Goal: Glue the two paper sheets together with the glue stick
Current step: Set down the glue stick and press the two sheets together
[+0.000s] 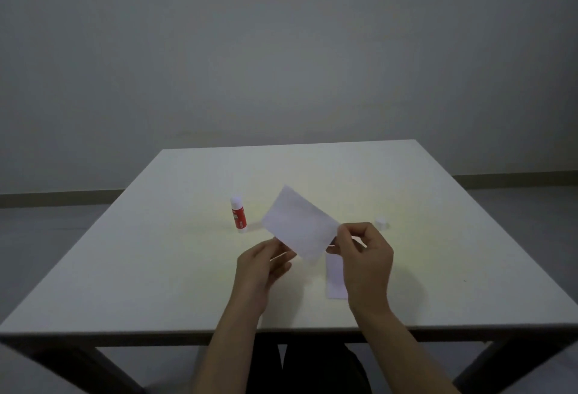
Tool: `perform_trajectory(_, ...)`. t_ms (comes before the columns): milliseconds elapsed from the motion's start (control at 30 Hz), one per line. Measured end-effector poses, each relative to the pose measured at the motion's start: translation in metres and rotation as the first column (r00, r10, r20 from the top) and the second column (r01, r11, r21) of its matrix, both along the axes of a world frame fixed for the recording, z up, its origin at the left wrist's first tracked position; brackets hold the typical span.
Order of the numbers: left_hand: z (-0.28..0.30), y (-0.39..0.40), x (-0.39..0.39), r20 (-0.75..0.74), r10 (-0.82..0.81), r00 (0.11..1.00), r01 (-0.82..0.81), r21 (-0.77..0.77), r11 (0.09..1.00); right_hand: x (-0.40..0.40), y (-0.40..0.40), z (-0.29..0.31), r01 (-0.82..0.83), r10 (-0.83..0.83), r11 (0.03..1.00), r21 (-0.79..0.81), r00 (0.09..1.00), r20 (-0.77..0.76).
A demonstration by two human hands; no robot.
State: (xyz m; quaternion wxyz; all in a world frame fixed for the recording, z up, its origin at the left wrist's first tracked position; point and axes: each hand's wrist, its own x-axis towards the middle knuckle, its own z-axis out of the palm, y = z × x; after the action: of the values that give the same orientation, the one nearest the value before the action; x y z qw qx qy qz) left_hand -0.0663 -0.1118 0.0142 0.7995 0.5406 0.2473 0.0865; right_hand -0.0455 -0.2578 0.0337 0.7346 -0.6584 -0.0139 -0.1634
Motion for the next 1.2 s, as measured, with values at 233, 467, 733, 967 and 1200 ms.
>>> perform_trajectory(233, 0.006, -0.02, 0.001, 0.009, -0.02, 1.0, 0.02, -0.069, 0.997, -0.004, -0.02, -0.021, 0.096, -0.053, 0.966, 0.241, 0.982, -0.18)
perform_trajectory(467, 0.002, -0.032, 0.006, 0.029, -0.061, 0.998, 0.059, 0.048, 0.997, -0.007, -0.034, -0.033, 0.016, 0.017, 0.975, 0.223, 0.989, -0.145)
perform_trajectory(733, 0.01, -0.028, 0.022, -0.091, -0.314, 0.945, 0.327, 0.305, 0.895, 0.029, -0.082, -0.018, -0.355, 0.293, 0.926, -0.129, 0.89, -0.349)
perform_trajectory(967, 0.005, -0.033, 0.031, -0.166, -0.378, 0.911, 0.411, 0.276, 0.869, 0.037, -0.091, -0.029, -0.39, 0.293, 0.916, -0.092, 0.809, -0.51)
perform_trajectory(1200, -0.003, -0.035, 0.031, -0.197, -0.355, 0.914, 0.405, 0.354, 0.843, 0.044, -0.091, -0.035, -0.358, 0.223, 0.917, -0.175, 0.825, -0.52)
